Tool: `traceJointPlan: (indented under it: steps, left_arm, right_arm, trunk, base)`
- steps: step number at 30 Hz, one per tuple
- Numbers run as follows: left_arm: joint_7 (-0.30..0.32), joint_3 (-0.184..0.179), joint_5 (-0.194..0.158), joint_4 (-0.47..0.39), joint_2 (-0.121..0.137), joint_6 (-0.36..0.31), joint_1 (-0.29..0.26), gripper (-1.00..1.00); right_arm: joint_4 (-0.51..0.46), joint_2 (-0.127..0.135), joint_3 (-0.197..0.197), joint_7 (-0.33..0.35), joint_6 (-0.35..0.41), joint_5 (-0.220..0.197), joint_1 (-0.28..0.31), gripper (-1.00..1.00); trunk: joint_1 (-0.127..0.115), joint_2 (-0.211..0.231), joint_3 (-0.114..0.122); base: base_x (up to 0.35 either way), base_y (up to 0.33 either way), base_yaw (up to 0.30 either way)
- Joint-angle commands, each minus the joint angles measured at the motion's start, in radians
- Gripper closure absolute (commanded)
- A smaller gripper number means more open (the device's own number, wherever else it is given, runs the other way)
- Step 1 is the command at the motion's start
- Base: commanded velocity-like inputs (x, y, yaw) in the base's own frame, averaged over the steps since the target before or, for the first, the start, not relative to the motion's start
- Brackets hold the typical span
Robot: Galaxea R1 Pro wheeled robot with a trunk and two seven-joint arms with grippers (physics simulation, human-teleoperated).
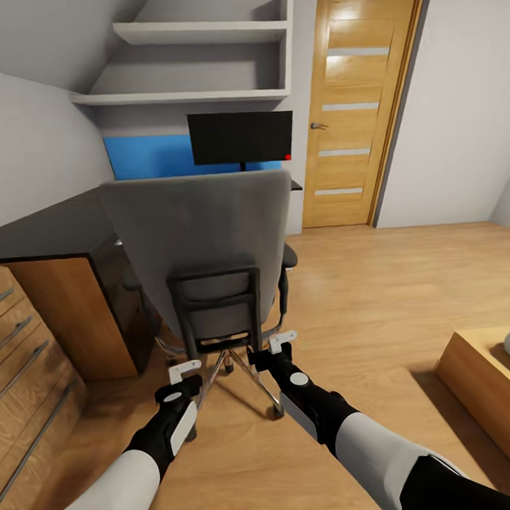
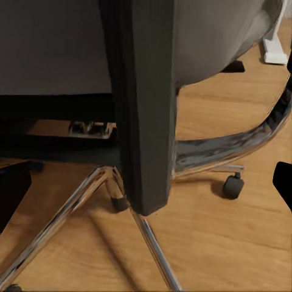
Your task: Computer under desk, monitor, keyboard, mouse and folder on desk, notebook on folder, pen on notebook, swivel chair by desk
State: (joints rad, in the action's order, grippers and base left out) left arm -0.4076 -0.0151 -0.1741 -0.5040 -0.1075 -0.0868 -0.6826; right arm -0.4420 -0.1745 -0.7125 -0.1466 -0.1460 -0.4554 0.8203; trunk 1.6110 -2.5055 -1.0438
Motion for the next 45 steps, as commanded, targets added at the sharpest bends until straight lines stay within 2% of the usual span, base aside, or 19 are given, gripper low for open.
traceJointPlan:
  steps: [1, 4, 9, 45]
  left_arm:
    - [-0.003, -0.002, -0.005, 0.005, 0.0, 0.044, 0.0, -1.0]
    - [-0.002, -0.002, -0.005, 0.018, 0.0, 0.073, 0.0, -1.0]
    - [-0.003, -0.002, -0.005, 0.024, 0.001, 0.087, 0.0, -1.0]
    - [-0.004, -0.002, -0.005, 0.027, 0.002, 0.09, 0.0, -1.0]
  right_arm:
    - [0.002, 0.0, -0.009, -0.007, -0.006, -0.009, 0.001, -1.0]
    - [0.003, 0.0, -0.009, -0.007, -0.006, -0.009, 0.001, -1.0]
    - [0.003, 0.0, -0.009, -0.006, -0.006, -0.009, 0.001, -1.0]
    - [0.003, 0.0, -0.011, -0.01, -0.005, -0.009, 0.0, -1.0]
  trunk:
    - [0.0, 0.0, -0.001]
    - [0.0, 0.0, -0.001]
    - [0.0, 0.0, -0.001]
    - [0.0, 0.0, -0.001]
  base:
    - [0.311, 0.0, 0.0]
    - [0.314, 0.0, 0.0]
    - [0.291, 0.0, 0.0]
    - [0.321, 0.0, 0.0]
